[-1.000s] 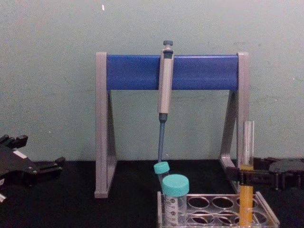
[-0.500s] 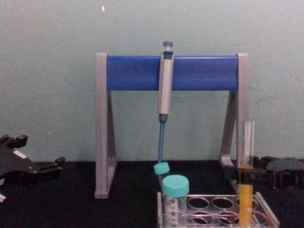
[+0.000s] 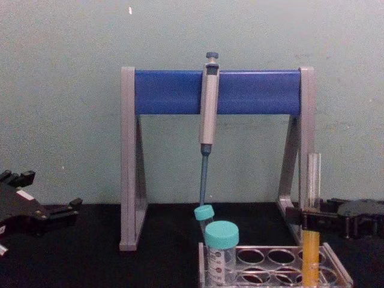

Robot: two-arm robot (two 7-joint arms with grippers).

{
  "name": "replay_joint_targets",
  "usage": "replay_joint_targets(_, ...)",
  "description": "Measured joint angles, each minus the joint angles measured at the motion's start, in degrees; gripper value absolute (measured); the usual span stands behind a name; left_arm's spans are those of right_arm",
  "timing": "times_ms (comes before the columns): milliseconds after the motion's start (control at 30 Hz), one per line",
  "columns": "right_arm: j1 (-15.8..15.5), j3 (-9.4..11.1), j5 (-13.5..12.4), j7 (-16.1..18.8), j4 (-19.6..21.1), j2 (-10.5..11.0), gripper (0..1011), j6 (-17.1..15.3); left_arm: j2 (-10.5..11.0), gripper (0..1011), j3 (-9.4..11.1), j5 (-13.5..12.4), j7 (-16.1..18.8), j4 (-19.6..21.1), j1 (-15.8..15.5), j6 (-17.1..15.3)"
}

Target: Pick up the test tube from the test tube rack, shake it, then place it back into the test tube rack.

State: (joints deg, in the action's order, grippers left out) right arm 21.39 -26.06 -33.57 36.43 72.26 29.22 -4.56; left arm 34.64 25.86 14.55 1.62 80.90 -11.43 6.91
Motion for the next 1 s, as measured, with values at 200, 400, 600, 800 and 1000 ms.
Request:
replay_joint_targets(200,-0.02,0.04,0.0,-0.04,0.03,0.02,620,0.0,0.0,1001,0.0,0.0,0.0,0.0,0.0,0.0)
replay_joint_targets(400,-0.06,0.04,0.0,-0.06,0.07,0.02,413,-0.01,0.0,1001,0.0,0.0,0.0,0.0,0.0,0.0)
replay_joint_targets(600,-0.07,0.04,-0.04,-0.05,0.08,0.02,238,0.0,0.0,1001,0.0,0.0,0.0,0.0,0.0,0.0)
replay_joint_targets(800,-0.07,0.04,-0.04,-0.05,0.08,0.02,238,-0.01,0.0,1001,0.0,0.0,0.0,0.0,0.0,0.0)
replay_joint_targets(1000,-0.08,-0.2,-0.01,-0.03,0.23,0.13,238,0.36,0.0,1001,0.0,0.0,0.0,0.0,0.0,0.0)
